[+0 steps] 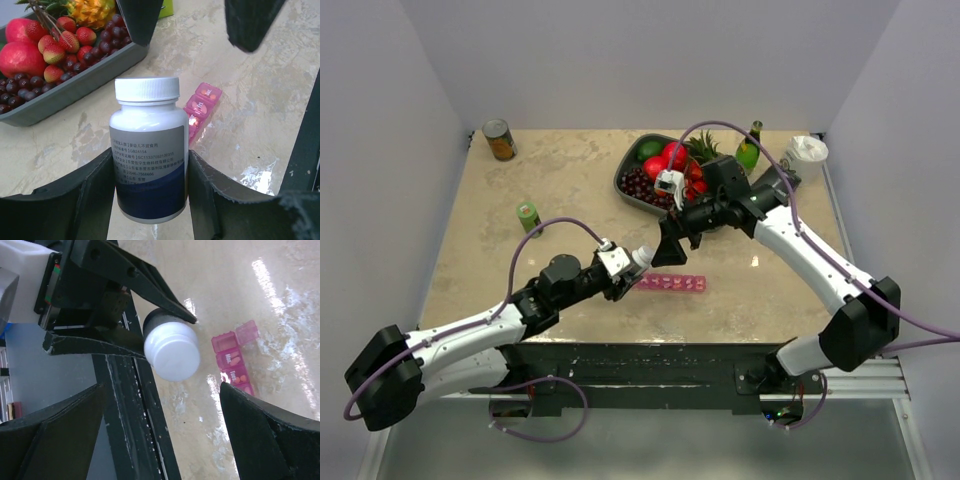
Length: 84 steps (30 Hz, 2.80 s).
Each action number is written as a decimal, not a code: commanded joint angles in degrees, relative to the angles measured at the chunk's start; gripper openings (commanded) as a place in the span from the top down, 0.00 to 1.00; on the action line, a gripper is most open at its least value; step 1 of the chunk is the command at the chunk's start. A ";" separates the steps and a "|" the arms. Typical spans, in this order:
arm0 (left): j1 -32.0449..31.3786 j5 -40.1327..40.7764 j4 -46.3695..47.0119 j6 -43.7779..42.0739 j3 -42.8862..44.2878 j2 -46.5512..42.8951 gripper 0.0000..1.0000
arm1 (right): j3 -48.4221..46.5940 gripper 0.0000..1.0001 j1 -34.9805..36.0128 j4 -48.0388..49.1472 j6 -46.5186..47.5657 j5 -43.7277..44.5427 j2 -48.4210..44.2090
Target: Sort the pills into containers
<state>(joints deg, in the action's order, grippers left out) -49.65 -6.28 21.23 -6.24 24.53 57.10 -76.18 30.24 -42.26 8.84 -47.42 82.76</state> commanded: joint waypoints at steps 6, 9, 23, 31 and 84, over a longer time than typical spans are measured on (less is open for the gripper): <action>-0.36 1.54 3.72 -1.58 4.12 2.31 1.00 | -5.38 0.05 4.13 -1.60 -2.07 4.44 4.51; -0.45 1.54 4.34 -1.41 4.21 2.31 1.00 | -5.21 0.07 4.04 -1.07 -3.21 5.31 4.69; -0.45 0.31 4.43 -1.84 3.59 1.43 1.00 | -4.50 0.56 4.13 0.86 -6.03 -1.45 6.18; 0.43 -15.31 -0.92 -7.55 3.33 -2.34 1.00 | -8.80 0.91 6.75 -15.18 18.26 -7.08 7.06; -0.98 -5.75 -2.33 -3.59 6.49 2.23 1.00 | -1.42 0.83 7.38 -2.03 -1.22 4.71 2.13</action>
<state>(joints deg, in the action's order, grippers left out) -50.35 -11.92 15.59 -7.77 29.26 60.20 -74.56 36.60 -41.69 0.82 -38.89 84.25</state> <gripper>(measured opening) 0.571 0.349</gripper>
